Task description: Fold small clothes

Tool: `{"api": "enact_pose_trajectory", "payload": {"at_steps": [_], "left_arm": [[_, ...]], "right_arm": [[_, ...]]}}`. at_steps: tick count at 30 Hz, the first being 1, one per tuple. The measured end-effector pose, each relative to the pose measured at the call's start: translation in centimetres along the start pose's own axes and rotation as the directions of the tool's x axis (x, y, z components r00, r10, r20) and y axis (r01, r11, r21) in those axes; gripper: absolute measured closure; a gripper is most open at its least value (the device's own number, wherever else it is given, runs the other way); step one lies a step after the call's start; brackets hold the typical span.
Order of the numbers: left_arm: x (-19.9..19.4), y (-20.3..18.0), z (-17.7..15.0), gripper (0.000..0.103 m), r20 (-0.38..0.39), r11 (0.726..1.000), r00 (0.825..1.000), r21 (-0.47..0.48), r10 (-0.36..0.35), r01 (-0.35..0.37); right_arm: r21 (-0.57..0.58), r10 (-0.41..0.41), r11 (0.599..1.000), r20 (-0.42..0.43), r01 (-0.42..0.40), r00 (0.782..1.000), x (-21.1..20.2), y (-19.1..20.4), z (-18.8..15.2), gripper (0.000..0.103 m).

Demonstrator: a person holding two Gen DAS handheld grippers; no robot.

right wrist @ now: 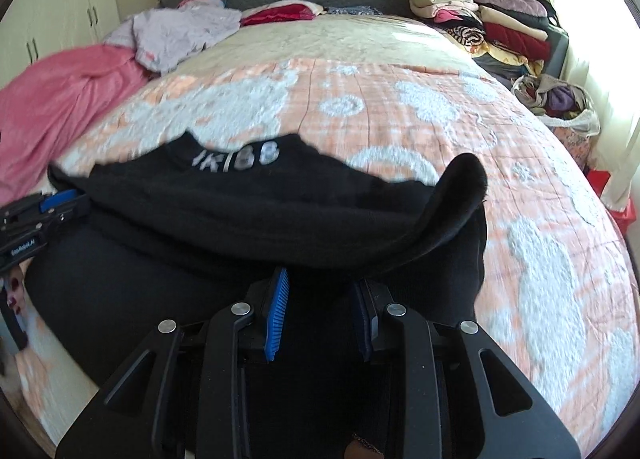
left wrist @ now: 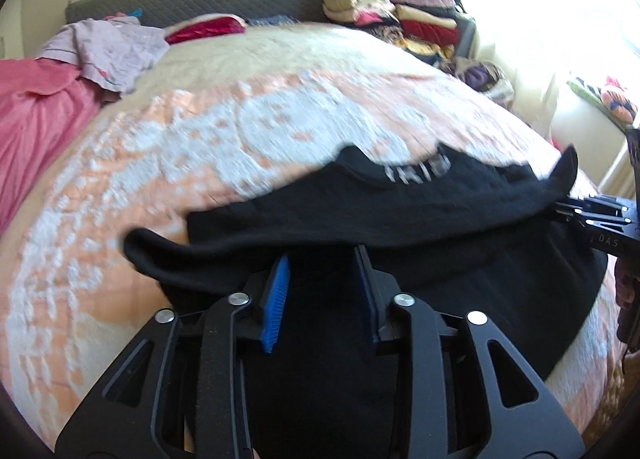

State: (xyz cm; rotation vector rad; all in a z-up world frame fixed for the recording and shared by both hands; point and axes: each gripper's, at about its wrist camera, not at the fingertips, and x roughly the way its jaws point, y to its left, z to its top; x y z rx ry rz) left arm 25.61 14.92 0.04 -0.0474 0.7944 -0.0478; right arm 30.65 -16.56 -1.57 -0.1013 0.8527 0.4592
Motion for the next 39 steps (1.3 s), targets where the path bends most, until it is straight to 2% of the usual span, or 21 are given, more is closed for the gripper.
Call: {"api": "enact_pose_trajectory", "payload": {"at_steps": [8,14,18,20,22,27,32,34,35,36,37,39], "left_arm": [[-3.2,4.5,1.6,0.069,0.087,0.987,0.996,-0.160,0.001,0.013],[-5.7,5.8,2.3,0.059,0.132,0.980,0.991,-0.198,0.005,0.021],[-5.8,7.0,2.2,0.059,0.106,0.970,0.994,-0.243,0.000,0.026],[-5.5,7.4,2.0,0.059,0.090,0.968,0.996,-0.249,0.009,0.014],[-4.8,7.9,1.6,0.059,0.061,0.965,0.998,-0.261,0.009,0.008],[-1.3,8.8,0.2,0.059,-0.055,0.957,0.998,-0.291,-0.021,0.005],[0.5,8.5,-0.6,0.059,-0.080,0.956,0.996,-0.293,-0.039,0.014],[0.8,8.3,-0.7,0.073,-0.065,0.954,0.997,-0.300,-0.049,0.028],[0.9,8.2,-0.7,0.085,-0.061,0.954,0.997,-0.300,-0.049,0.028],[1.0,8.1,-0.7,0.091,-0.058,0.954,0.997,-0.297,-0.052,0.032],[0.9,8.0,-0.6,0.093,-0.053,0.955,0.997,-0.296,-0.054,0.036],[0.7,8.0,-0.5,0.097,-0.035,0.954,0.998,-0.297,-0.057,0.044]], "right_arm": [[0.097,-0.009,0.995,0.033,0.006,0.999,0.2,-2.3,3.8,0.076],[0.165,-0.020,0.986,0.089,0.005,0.996,-1.6,-4.9,4.9,0.075],[0.200,-0.031,0.980,0.121,0.006,0.992,-3.3,-6.7,4.2,0.075],[0.203,-0.038,0.979,0.116,0.014,0.993,-3.5,-7.3,3.7,0.070],[0.203,-0.067,0.978,0.089,0.048,0.994,-3.1,-7.9,3.0,0.067],[0.211,-0.053,0.976,0.008,0.050,0.999,-0.6,-8.7,1.9,0.062],[0.186,-0.063,0.980,-0.047,0.071,0.997,2.2,-8.4,1.5,0.058],[0.198,-0.040,0.979,-0.044,0.048,0.998,2.6,-8.6,1.5,0.058],[0.208,-0.031,0.977,-0.040,0.038,0.999,2.6,-8.7,1.5,0.059],[0.216,-0.016,0.976,-0.034,0.023,0.999,2.6,-8.8,1.5,0.064],[0.226,0.015,0.974,-0.025,-0.009,1.000,2.6,-8.9,1.6,0.079],[0.232,0.026,0.973,-0.012,-0.022,1.000,2.4,-8.8,1.6,0.089]]}}
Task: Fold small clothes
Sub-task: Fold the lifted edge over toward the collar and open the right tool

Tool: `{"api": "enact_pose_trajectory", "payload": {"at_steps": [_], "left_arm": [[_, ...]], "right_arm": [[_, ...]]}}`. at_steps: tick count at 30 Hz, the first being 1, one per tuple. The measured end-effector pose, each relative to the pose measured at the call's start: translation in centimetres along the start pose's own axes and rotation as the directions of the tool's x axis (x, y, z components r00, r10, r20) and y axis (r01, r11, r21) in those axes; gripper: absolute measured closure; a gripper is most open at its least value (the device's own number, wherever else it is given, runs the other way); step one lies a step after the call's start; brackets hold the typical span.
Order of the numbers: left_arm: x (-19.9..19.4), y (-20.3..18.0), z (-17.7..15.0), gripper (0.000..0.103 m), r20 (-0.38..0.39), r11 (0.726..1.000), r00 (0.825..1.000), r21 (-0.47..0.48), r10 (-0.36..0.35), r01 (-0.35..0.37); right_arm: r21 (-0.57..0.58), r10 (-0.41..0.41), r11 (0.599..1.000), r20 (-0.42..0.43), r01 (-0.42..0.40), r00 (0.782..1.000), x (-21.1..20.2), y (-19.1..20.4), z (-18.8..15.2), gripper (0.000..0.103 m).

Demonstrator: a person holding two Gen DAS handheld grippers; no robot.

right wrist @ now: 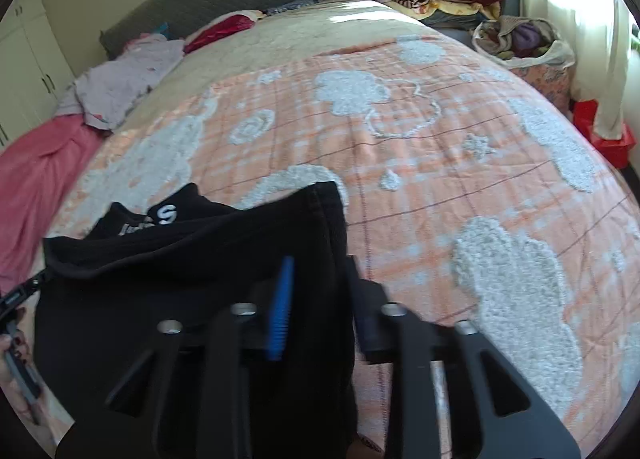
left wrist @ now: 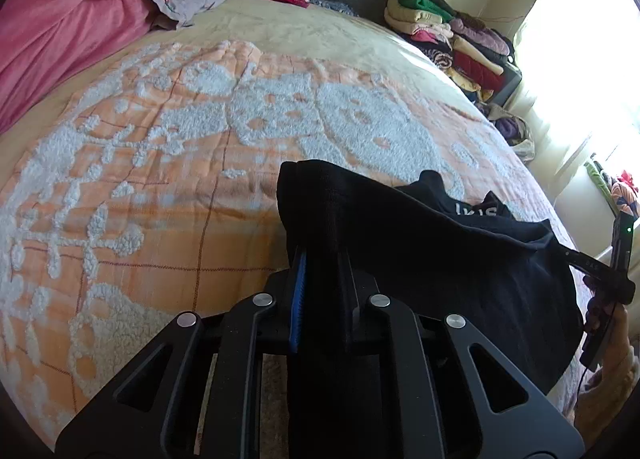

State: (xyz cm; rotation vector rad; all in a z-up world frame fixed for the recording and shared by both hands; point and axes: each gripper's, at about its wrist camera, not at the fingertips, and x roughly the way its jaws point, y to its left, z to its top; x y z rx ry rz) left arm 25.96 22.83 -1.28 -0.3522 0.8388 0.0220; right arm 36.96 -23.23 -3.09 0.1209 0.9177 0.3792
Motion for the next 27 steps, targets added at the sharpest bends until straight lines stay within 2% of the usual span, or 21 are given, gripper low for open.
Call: {"api": "enact_pose_trajectory", "payload": {"at_steps": [1,5,8,13,17,19,22,23,24,27], "left_arm": [[-0.3,0.0,0.1,0.097,0.012,1.000,1.000,-0.001,-0.005,0.005],[-1.8,-0.1,0.8,0.099,0.077,1.000,0.997,-0.005,-0.029,0.030],[-2.3,-0.1,1.2,0.099,0.107,1.000,0.994,0.001,-0.005,0.005],[-0.2,1.5,0.6,0.099,0.024,0.998,0.999,-0.051,0.023,-0.021],[0.3,1.4,0.2,0.095,0.006,0.999,0.999,-0.039,0.036,-0.036],[0.0,1.0,0.1,0.093,0.002,0.998,0.999,-0.024,0.052,-0.052],[-1.0,0.4,0.0,0.089,0.015,0.997,0.997,0.003,0.073,-0.073],[-1.2,0.3,0.0,0.086,0.020,0.997,0.996,0.009,0.081,-0.081],[-1.7,0.0,-0.1,0.082,0.028,0.996,0.996,0.018,0.089,-0.089],[-2.9,-0.9,-0.3,0.073,0.045,0.995,0.995,0.037,0.086,-0.088]], "right_arm": [[-0.003,0.005,1.000,0.007,-0.005,1.000,-0.2,0.1,0.1,0.095],[0.035,0.030,0.999,0.068,-0.032,0.997,-1.7,-0.4,0.5,0.097],[0.092,0.032,0.995,0.083,-0.040,0.996,-1.6,-1.4,0.8,0.097],[0.089,-0.027,0.996,0.028,0.024,0.999,0.6,-1.3,0.0,0.096],[0.075,-0.060,0.996,0.033,0.058,0.998,0.4,-1.0,-0.4,0.095],[0.072,-0.077,0.995,0.029,0.075,0.997,0.2,-1.0,-0.7,0.086],[0.068,-0.090,0.994,0.038,0.088,0.995,-0.7,-1.0,-1.3,0.080],[0.064,-0.096,0.994,0.044,0.093,0.994,-1.1,-0.9,-1.5,0.078],[0.057,-0.106,0.993,0.054,0.103,0.993,-1.6,-0.7,-1.8,0.071],[0.030,-0.108,0.994,0.088,0.106,0.990,-3.4,0.0,-2.7,0.065]]}}
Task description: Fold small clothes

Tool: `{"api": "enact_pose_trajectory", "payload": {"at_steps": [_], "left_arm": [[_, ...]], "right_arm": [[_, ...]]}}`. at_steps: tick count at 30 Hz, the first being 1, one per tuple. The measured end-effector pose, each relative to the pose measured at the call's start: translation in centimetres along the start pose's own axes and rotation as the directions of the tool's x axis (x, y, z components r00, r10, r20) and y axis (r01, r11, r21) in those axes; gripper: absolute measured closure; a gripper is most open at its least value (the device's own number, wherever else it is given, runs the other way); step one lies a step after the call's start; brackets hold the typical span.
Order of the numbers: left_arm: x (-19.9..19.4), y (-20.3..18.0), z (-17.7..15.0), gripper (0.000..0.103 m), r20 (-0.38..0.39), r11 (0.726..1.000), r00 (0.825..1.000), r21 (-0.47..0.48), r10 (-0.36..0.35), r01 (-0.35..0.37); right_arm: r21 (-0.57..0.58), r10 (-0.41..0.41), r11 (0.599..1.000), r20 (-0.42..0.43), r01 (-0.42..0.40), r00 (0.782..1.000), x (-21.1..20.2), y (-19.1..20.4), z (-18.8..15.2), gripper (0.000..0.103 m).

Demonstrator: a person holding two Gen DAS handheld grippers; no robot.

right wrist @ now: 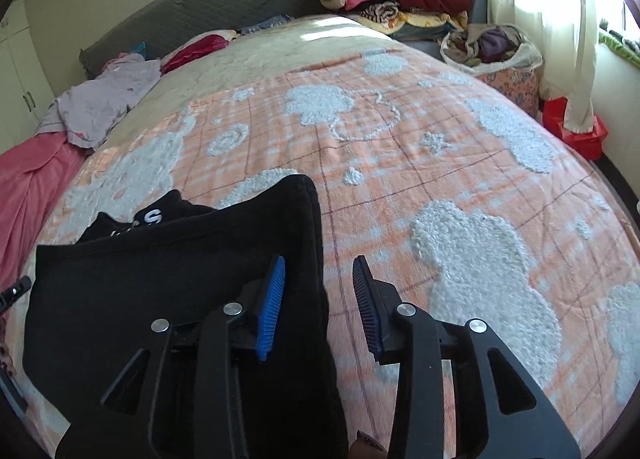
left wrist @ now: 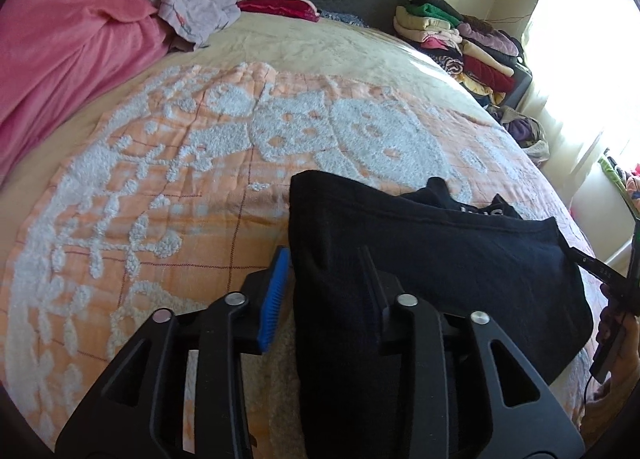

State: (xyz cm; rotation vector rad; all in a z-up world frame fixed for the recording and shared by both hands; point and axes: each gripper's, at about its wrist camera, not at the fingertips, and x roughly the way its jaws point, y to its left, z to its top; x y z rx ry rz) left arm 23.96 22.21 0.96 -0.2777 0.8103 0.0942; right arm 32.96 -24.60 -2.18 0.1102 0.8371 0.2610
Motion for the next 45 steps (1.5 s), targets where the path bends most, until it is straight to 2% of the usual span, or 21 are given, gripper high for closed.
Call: {"api": "enact_pose_trajectory", "payload": {"at_steps": [2,4,5,6,15,21,32,45], "left_arm": [[-0.9,-0.9,-0.2,0.070,0.014,1.000,1.000,0.026,0.004,-0.004],[-1.5,-1.7,-0.4,0.062,0.024,0.999,1.000,0.041,0.003,-0.004],[-1.8,-2.1,-0.6,0.055,0.026,0.999,1.000,0.041,-0.001,0.000],[-2.1,-2.6,-0.8,0.052,0.028,0.999,1.000,0.046,-0.012,0.011],[-2.9,-7.2,-3.4,0.041,-0.010,0.981,1.000,0.192,-0.014,0.016],[-1.4,-7.6,-5.8,0.039,-0.086,0.976,0.996,0.218,0.016,0.004],[-1.5,-8.2,-8.6,0.036,-0.105,0.967,0.993,0.252,0.052,-0.024],[-2.2,-7.7,-10.4,0.036,-0.118,0.970,0.992,0.242,0.041,-0.011]], "right_arm": [[-0.022,0.010,1.000,0.025,-0.010,1.000,-1.5,0.6,-0.7,0.063],[-0.045,0.022,0.999,0.042,-0.020,0.999,-2.9,1.4,-1.3,0.055],[-0.053,0.024,0.998,0.049,-0.021,0.998,-3.5,1.7,-1.5,0.054],[-0.062,0.033,0.998,0.050,-0.030,0.998,-4.0,2.2,-1.9,0.053],[-0.214,0.105,0.971,-0.007,-0.104,0.994,-5.1,7.6,-4.9,0.052],[-0.286,0.091,0.953,-0.039,-0.099,0.995,-4.8,8.7,-6.6,0.052],[-0.201,0.069,0.975,-0.116,-0.092,0.991,-3.6,7.0,-7.7,0.052],[-0.175,0.066,0.981,-0.119,-0.086,0.991,-4.2,6.3,-9.4,0.052]]}}
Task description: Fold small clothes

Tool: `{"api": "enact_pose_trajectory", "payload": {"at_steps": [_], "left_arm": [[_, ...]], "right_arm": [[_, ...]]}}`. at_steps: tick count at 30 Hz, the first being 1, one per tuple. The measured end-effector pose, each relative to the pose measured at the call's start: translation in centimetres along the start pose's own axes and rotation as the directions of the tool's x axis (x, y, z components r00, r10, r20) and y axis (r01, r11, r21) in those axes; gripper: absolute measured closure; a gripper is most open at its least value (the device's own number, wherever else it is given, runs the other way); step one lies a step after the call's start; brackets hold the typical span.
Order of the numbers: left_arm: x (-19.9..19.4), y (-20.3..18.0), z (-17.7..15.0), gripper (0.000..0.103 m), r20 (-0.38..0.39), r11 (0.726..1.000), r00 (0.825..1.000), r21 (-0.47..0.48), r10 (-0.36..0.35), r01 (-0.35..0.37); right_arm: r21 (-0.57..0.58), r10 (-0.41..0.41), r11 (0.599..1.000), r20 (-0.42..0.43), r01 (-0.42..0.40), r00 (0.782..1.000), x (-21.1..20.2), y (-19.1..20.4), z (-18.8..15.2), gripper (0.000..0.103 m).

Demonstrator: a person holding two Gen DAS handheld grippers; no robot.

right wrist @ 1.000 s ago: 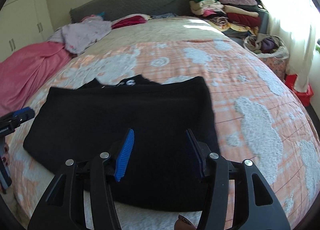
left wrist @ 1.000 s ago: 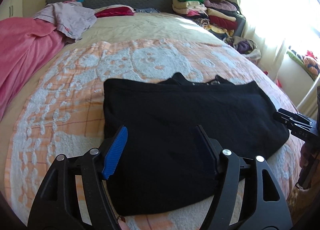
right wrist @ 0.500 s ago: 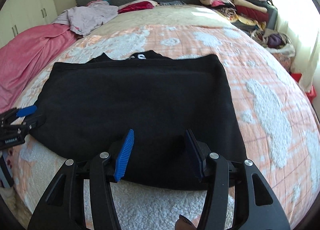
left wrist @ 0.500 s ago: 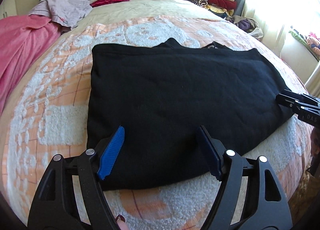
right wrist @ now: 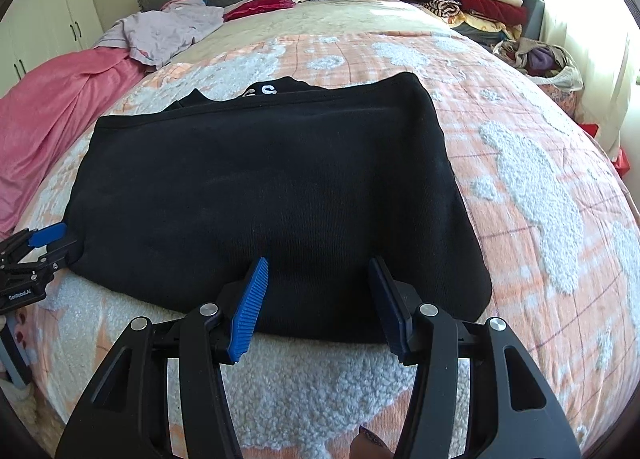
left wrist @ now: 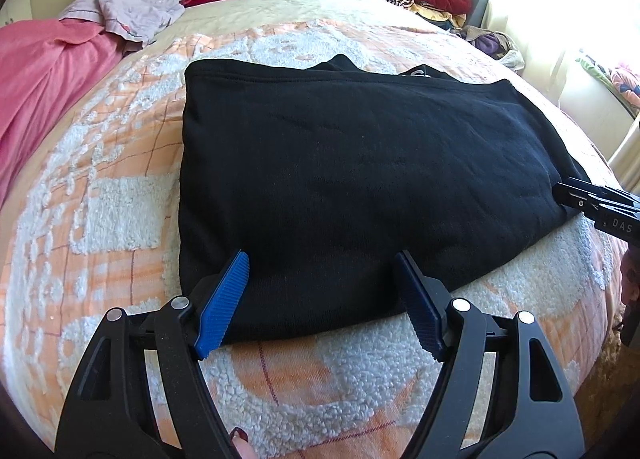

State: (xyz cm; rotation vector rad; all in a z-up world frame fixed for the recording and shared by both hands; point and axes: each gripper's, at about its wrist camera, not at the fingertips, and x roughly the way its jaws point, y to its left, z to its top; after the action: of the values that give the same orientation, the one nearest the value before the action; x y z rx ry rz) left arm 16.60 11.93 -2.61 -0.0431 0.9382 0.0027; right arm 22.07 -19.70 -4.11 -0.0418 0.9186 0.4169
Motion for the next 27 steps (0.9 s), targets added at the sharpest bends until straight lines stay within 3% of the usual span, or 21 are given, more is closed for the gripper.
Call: {"api": "enact_pose_trajectory", "payload": {"at_steps": [18,20,22,24,27], "left_arm": [[-1.6,1.3,-0.4,0.036,0.005,0.996,0.997,-0.038,-0.075,0.075],[-2.1,1.6,-0.3,0.036,0.011,0.995,0.996,-0.048,-0.086,0.086],[-2.7,2.0,-0.2,0.036,0.022,0.993,0.995,-0.062,-0.095,0.096],[-3.2,2.5,0.1,0.026,0.035,0.993,0.996,-0.074,-0.085,0.087],[-3.5,4.1,0.6,0.025,0.052,0.991,0.996,-0.111,-0.070,0.075]], "right_arm": [[-0.007,-0.027,1.000,-0.012,0.027,1.000,-1.3,0.5,-0.9,0.052],[-0.013,-0.017,1.000,-0.002,0.017,1.000,-1.7,0.9,-0.9,0.047],[-0.019,0.009,1.000,0.019,-0.009,1.000,-2.4,1.5,-1.0,0.034],[-0.040,0.028,0.999,0.032,-0.027,0.999,-2.9,2.4,-0.9,0.034],[-0.127,0.040,0.991,0.072,-0.030,0.997,-3.6,5.2,-0.7,0.023]]}}
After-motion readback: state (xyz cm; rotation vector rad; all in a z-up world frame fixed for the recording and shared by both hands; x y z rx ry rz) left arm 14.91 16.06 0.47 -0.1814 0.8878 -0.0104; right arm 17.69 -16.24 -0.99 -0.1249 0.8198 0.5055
